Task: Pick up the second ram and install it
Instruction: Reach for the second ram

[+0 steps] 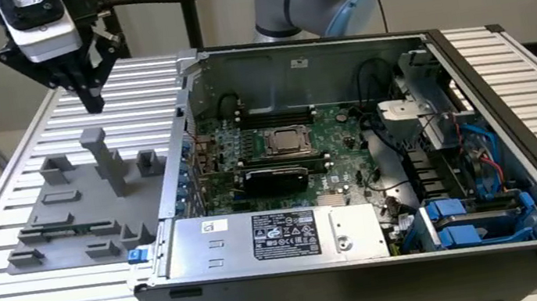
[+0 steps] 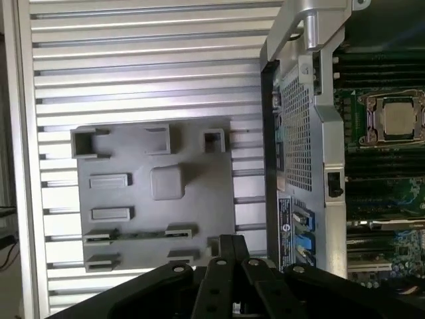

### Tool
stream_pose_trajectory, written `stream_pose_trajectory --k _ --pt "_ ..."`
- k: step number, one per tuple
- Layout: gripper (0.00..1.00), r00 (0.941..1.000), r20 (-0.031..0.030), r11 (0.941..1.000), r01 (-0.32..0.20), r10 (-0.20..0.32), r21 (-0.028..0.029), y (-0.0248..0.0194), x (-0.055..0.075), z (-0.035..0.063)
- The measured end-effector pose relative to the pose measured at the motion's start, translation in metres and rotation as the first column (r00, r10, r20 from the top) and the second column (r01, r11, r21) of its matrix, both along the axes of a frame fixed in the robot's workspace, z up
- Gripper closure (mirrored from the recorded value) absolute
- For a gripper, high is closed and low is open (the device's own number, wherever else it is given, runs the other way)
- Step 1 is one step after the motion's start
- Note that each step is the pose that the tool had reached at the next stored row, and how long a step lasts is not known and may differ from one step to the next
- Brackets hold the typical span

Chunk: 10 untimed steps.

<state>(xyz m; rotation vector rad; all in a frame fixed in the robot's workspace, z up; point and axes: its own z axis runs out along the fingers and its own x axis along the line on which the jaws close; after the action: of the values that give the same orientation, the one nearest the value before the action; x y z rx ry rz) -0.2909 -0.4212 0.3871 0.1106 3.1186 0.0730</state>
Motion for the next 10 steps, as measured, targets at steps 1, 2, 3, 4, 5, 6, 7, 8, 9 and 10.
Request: stream_pose_trajectory --k 1,2,3,4,5,6,7,8,9,10 --pt "1.00 1.0000 -0.0002 1.0000 0.000 0.000 -0.0001 -0.0009 -0.004 -0.0011" --pt "1.00 1.0000 -0.0006 1.0000 0.000 0.000 -0.0003 -0.0017 -0.008 -0.0020" --pt "1.00 1.0000 -0.0009 1.0000 0.000 0.000 -0.0004 -0.0025 -0.011 -0.0030" --pt "1.00 1.0000 -0.0012 1.0000 0.000 0.000 -0.0005 -0.0034 -0.015 -0.0041" --pt "1.00 1.0000 -0.0016 1.0000 0.000 0.000 -0.0007 -0.0042 -0.019 -0.0051" --pt "1.00 1.0000 -0.0019 1.0000 0.000 0.000 -0.0008 -0.0050 -0.023 -0.0062" --pt "1.00 1.0000 -0.0022 1.0000 0.000 0.000 -0.0010 -0.0058 -0.027 -0.0073" --pt "1.00 1.0000 -0.0026 1.0000 0.000 0.000 -0.0012 -0.0065 -0.031 -0.0084" --pt "1.00 1.0000 -0.0029 1.0000 0.000 0.000 -0.0013 -0.0072 -0.035 -0.0095" --pt "1.00 1.0000 -0.0032 1.0000 0.000 0.000 -0.0014 -0.0079 -0.039 -0.0107"
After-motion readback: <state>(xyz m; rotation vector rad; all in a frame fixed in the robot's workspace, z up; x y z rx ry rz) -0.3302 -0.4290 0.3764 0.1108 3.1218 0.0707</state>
